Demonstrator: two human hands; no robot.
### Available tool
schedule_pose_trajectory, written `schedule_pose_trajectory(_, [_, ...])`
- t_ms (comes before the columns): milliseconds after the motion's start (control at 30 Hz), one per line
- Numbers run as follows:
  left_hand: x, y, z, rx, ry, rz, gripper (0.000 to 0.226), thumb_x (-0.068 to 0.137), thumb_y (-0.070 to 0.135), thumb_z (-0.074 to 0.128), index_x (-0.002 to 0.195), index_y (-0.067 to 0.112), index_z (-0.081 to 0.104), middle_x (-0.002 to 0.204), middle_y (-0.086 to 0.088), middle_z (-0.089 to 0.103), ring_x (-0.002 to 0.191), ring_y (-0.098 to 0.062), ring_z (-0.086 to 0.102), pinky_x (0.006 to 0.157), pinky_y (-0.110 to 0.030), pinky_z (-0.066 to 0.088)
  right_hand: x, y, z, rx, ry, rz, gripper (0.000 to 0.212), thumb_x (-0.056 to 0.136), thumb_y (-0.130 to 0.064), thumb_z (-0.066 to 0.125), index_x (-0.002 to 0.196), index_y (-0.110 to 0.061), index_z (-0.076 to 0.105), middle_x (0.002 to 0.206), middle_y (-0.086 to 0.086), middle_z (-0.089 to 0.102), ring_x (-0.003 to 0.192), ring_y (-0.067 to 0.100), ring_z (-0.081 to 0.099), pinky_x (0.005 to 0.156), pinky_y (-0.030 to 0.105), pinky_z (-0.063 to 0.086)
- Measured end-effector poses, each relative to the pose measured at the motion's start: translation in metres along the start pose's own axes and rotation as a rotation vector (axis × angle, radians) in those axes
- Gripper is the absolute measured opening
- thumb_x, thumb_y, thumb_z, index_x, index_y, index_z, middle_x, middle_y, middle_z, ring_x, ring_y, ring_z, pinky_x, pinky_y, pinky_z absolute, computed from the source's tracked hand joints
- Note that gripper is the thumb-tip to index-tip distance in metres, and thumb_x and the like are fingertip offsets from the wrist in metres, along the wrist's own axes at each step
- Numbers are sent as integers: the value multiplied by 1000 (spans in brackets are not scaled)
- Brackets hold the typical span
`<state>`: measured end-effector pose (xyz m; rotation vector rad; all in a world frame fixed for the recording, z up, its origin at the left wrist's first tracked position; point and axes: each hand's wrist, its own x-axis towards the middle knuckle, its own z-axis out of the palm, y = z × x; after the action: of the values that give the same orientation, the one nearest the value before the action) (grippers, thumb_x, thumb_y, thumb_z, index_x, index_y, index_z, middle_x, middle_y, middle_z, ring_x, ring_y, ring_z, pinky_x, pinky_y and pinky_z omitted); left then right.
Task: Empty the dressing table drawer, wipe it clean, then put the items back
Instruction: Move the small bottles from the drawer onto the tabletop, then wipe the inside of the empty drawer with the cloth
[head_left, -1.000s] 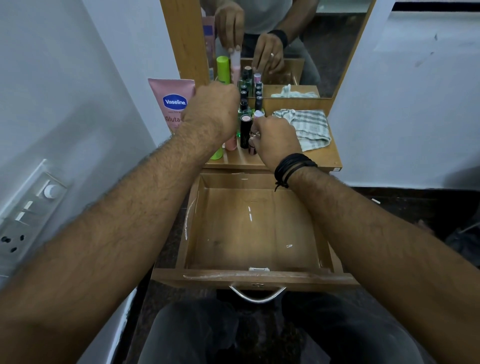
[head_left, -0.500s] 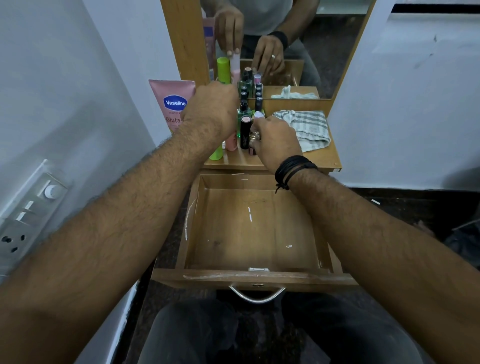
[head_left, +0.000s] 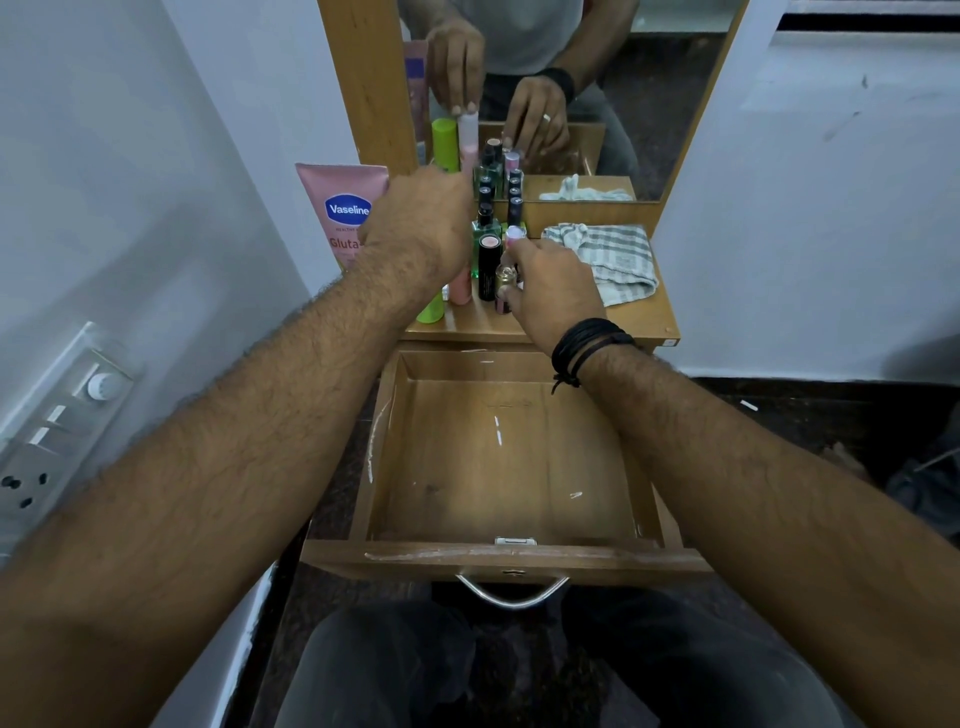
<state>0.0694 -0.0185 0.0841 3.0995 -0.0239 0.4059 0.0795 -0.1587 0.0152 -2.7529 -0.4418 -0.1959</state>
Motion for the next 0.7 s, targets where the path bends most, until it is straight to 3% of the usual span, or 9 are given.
schedule_pose_trajectory(133, [-2, 4, -1, -33, -50, -78, 38, 88, 8, 70, 125, 7, 59, 115, -17, 62, 106, -39, 61, 86, -55, 56, -2, 1, 0, 9, -5, 2, 31, 94, -26, 63, 124, -20, 58, 121, 5, 60, 110, 31, 58, 91, 45, 52])
schedule_pose_trajectory(267, [-5, 7, -8, -26, -38, -73, 52, 88, 3, 70, 137, 10, 52, 119, -17, 60, 108, -40, 60, 86, -59, 56, -5, 2, -6, -1, 11, 6, 31, 95, -30, 60, 124, -20, 58, 116, 4, 61, 106, 30, 59, 90, 45, 52])
schedule_pose_trajectory(400, [-9, 17, -24, -27, 20, -53, 43, 90, 5, 68, 132, 10, 57, 121, -15, 60, 108, -37, 59, 84, -54, 56, -13, 6, -24, 3, 51, 3, 34, 95, -36, 56, 125, -21, 59, 115, 4, 62, 106, 29, 59, 90, 46, 52])
schedule_pose_trajectory(533, [-21, 43, -34, -33, 116, 58, 25, 91, 8, 63, 116, 12, 62, 115, -12, 61, 103, -35, 61, 68, -42, 45, -23, 27, -46, 41, 111, 57, 34, 92, -41, 58, 121, -25, 63, 117, 0, 66, 107, 25, 62, 91, 44, 53])
schedule_pose_trajectory(700, [-29, 83, -24, -85, 8, 138, 27, 92, 9, 56, 117, 16, 66, 118, -10, 62, 107, -33, 62, 79, -45, 54, -36, 73, -58, -63, -6, 238, 44, 89, -44, 58, 130, -28, 59, 127, 2, 64, 116, 31, 59, 94, 49, 53])
